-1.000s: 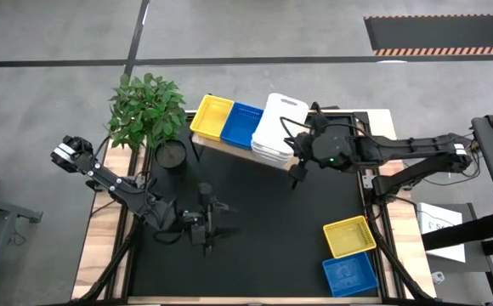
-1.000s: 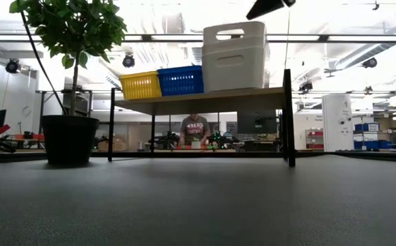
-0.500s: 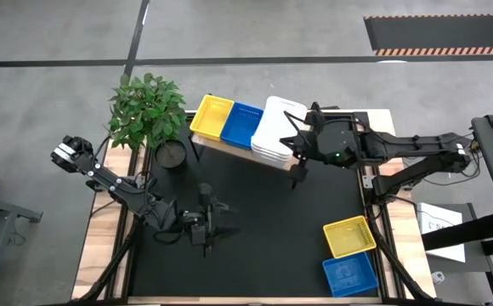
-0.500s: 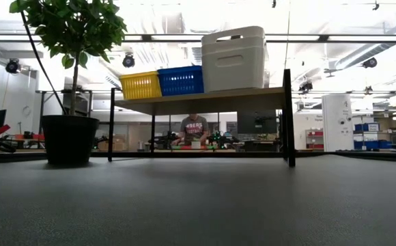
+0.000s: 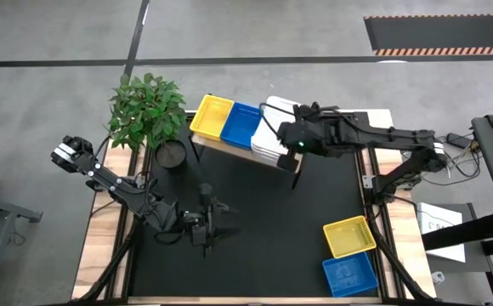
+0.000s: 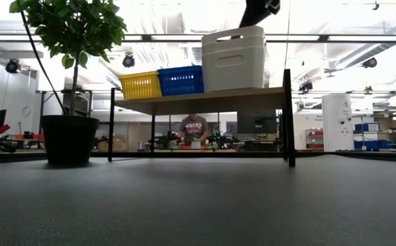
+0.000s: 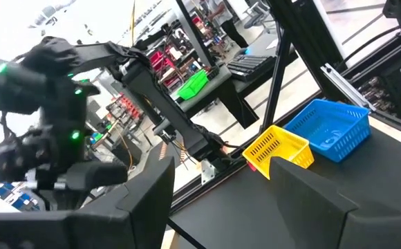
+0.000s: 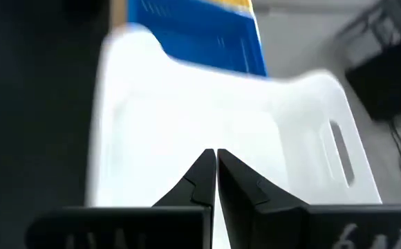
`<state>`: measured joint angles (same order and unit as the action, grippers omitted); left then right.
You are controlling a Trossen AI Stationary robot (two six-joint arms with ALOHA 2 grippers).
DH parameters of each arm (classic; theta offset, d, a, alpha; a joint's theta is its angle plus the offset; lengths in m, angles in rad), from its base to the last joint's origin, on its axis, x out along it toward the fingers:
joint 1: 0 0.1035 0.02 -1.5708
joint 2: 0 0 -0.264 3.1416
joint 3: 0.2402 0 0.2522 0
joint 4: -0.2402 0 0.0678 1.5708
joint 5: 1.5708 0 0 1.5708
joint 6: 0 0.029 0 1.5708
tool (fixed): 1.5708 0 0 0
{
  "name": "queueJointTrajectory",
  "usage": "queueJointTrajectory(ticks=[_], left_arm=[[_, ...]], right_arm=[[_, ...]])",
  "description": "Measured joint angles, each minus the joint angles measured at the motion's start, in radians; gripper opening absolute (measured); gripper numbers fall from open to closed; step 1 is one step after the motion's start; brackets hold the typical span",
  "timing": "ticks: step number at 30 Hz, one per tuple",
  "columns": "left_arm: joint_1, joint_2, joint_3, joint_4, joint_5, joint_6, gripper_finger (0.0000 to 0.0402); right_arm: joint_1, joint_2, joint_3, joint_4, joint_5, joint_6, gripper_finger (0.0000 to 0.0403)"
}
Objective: Stack baskets on shelf by color
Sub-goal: Stack the white bin on top of the other white bins on the shelf
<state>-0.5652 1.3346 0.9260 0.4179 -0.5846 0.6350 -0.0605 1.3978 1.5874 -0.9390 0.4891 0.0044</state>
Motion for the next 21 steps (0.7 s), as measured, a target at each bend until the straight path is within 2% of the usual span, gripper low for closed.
queueJointTrajectory(ticks=[2, 7, 11, 21], left_arm=[[0.0, 0.0, 0.0, 0.0, 0.0, 0.0, 0.0221], [0.0, 0.0, 0.0, 0.0, 0.0, 0.0, 0.0221], [0.0, 0.0, 0.0, 0.0, 0.0, 0.0, 0.0221], [0.0, 0.0, -0.001, -0.015, 0.0, -0.001, 0.0221]], right_arm=[[-0.026, 0.033, 0.05, -0.087, -0.027, 0.006, 0.0008], [-0.106, 0.118, 0.178, -0.23, -0.215, 0.056, 0.0008], [-0.155, 0.196, 0.275, -0.346, -0.314, 0.06, 0.0008], [-0.172, 0.326, 0.473, -0.615, -0.332, 0.064, 0.0008]])
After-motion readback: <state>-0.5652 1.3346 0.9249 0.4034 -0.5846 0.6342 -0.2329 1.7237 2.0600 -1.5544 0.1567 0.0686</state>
